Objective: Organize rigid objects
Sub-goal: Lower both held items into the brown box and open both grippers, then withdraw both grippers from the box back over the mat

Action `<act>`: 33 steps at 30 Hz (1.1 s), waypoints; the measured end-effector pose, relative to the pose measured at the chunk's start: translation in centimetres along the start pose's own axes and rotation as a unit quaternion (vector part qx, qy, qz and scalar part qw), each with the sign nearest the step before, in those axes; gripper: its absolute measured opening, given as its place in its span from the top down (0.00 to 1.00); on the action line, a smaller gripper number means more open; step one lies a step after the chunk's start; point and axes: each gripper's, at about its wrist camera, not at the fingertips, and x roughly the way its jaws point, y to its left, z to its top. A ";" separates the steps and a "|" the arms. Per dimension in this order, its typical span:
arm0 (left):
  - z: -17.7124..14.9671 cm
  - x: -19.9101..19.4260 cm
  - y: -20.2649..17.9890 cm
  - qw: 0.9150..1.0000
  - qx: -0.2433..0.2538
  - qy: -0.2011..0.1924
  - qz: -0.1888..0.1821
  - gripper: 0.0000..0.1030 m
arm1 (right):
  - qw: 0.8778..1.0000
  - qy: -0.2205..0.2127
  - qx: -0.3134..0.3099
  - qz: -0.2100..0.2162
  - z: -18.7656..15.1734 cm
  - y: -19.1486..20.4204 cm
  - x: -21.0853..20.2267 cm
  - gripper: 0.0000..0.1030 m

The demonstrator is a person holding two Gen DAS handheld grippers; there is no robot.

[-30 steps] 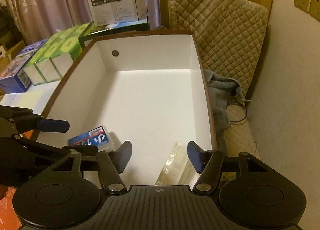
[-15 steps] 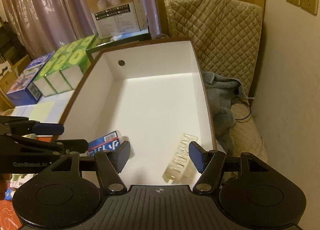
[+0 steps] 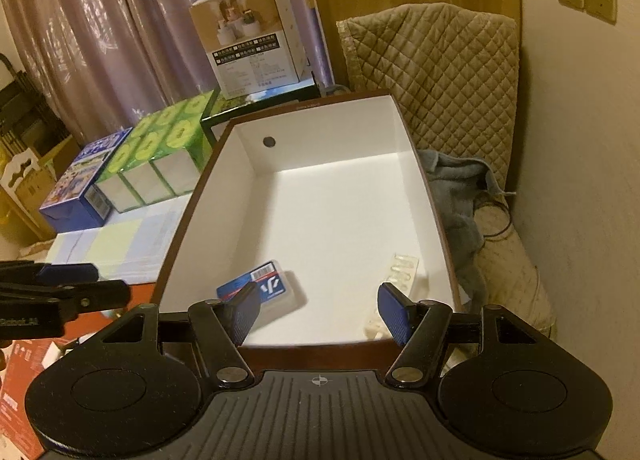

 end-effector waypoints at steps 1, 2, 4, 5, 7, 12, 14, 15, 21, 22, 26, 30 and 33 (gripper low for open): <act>-0.3 -0.5 0.5 1.000 -0.003 0.000 0.002 0.40 | 1.000 0.000 0.001 0.002 -0.2 0.2 -0.2 0.40; -0.7 -1.0 1.0 1.000 -0.007 -0.001 0.005 0.40 | 1.000 0.001 0.001 0.005 -0.4 0.6 -0.4 0.40; -1.5 -1.9 2.2 1.000 -0.017 -0.001 0.011 0.40 | 1.000 0.002 -0.001 0.013 -0.9 1.4 -0.7 0.40; -1.9 -2.3 2.8 1.000 -0.022 0.000 0.015 0.40 | 1.000 0.003 -0.002 0.016 -1.1 1.7 -0.8 0.40; -2.7 -3.1 3.9 0.999 -0.031 0.001 0.023 0.40 | 1.000 0.007 -0.004 0.021 -1.7 2.6 -0.9 0.40; -4.8 -5.1 6.5 0.998 -0.051 0.002 0.036 0.40 | 0.999 0.022 -0.013 0.037 -3.1 5.0 -0.9 0.40; -5.7 -5.8 7.4 0.997 -0.058 0.001 0.040 0.40 | 0.999 0.027 -0.019 0.042 -3.7 6.0 -0.8 0.40; -6.1 -6.1 7.8 0.997 -0.062 0.001 0.042 0.40 | 0.998 0.030 -0.022 0.045 -4.0 6.4 -0.8 0.40; -8.5 -7.0 9.9 0.995 -0.085 0.010 0.054 0.40 | 0.997 0.047 -0.032 0.058 -5.6 8.9 -0.3 0.40; -8.9 -7.2 10.3 0.994 -0.090 0.011 0.055 0.40 | 0.996 0.049 -0.033 0.060 -5.9 9.2 -0.3 0.40; -10.2 -7.9 11.7 0.992 -0.105 0.013 0.070 0.40 | 0.995 0.060 -0.042 0.068 -6.8 10.6 0.2 0.40; -11.5 -8.6 13.2 0.989 -0.121 0.016 0.087 0.40 | 0.993 0.072 -0.050 0.079 -7.7 11.9 0.8 0.40; -12.6 -9.0 14.2 0.986 -0.133 0.020 0.099 0.40 | 0.991 0.082 -0.058 0.086 -8.2 13.0 1.5 0.40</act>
